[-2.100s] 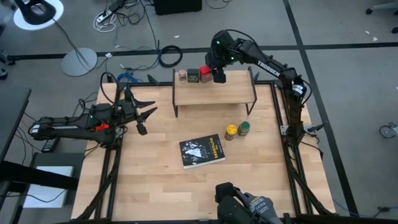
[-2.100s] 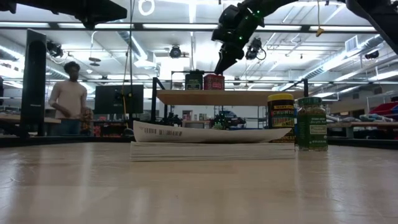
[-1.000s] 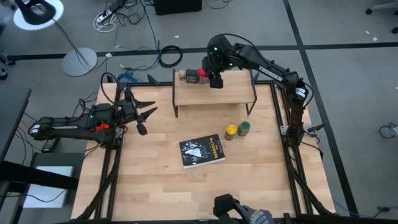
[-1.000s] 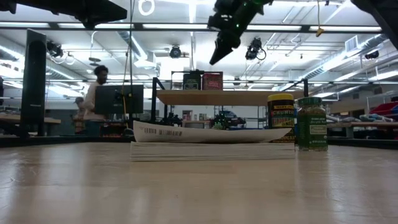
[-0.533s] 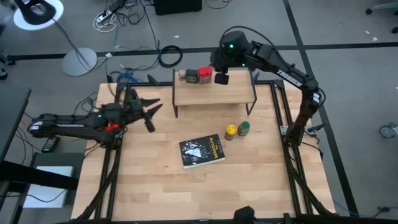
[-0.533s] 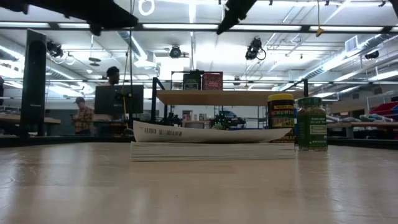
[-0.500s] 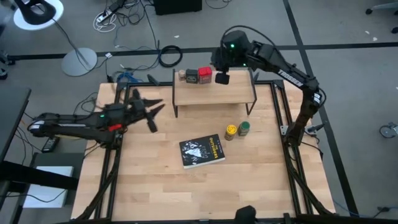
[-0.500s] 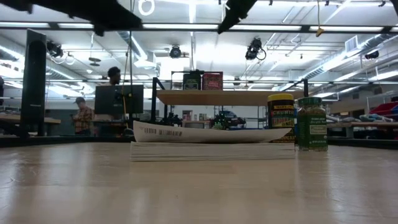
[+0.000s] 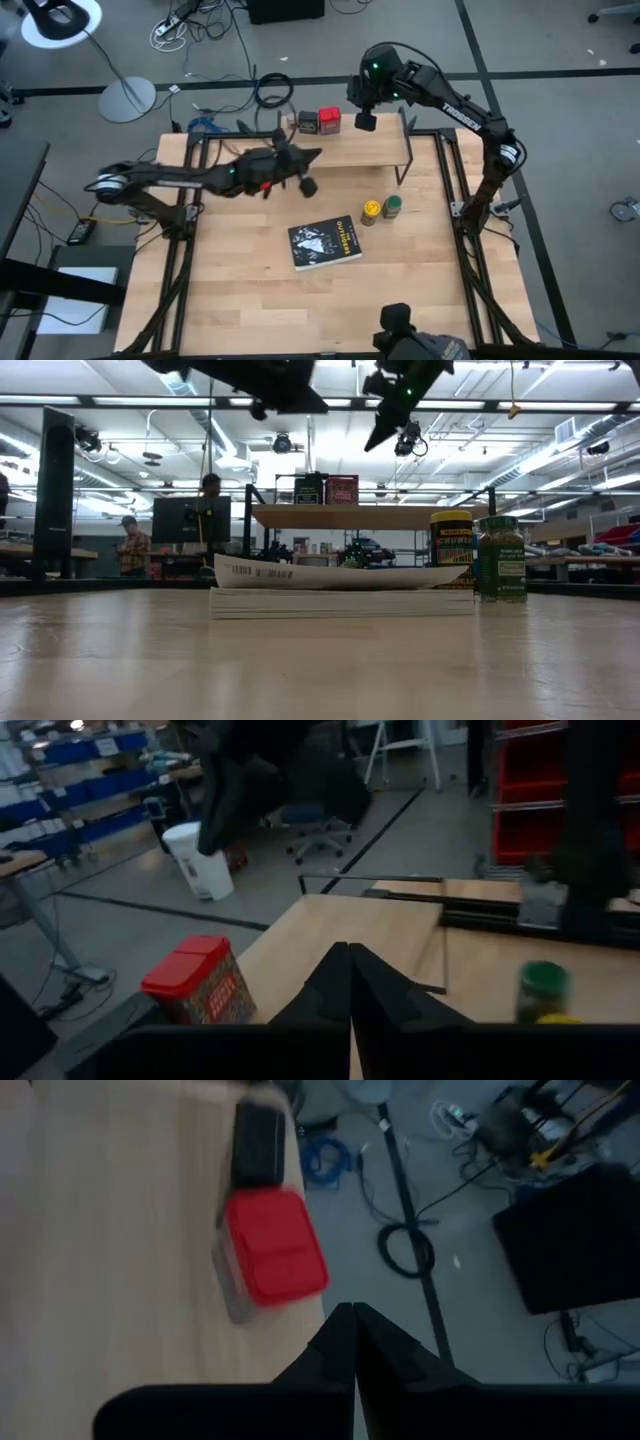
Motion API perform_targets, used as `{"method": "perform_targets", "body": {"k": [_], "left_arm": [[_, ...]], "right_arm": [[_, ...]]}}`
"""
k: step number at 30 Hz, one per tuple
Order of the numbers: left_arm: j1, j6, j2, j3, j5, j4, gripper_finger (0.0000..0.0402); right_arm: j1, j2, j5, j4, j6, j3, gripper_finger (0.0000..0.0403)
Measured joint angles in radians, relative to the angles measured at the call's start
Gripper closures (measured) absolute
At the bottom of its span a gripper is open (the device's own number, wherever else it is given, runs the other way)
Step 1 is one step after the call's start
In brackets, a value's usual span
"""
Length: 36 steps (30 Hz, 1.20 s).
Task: Shelf spices
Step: Put the red seasoning on the shelf
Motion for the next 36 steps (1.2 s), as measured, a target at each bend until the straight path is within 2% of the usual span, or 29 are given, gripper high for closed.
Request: {"method": "perform_targets", "body": {"k": [5, 12, 25, 36], "left_arm": [[0.095, -0.064, 0.099, 0.093, 0.107, -0.076, 0.04], [0.176, -0.099, 0.176, 0.108, 0.21, -0.082, 0.0401], [0.236, -0.111, 0.215, 0.108, 0.212, -0.08, 0.0401], [0.273, -0.113, 0.291, 0.108, 0.236, -0.024, 0.0401]], "right_arm": [[-0.037, 0.0, -0.095, 0.048, -0.067, -0.033, 0.0402], [-0.078, 0.039, -0.196, 0.08, -0.137, -0.035, 0.0402], [-0.087, 0.166, -0.193, 0.223, -0.184, -0.035, 0.0403], [-0.106, 0.194, -0.184, 0.219, -0.185, -0.035, 0.0403]]}}
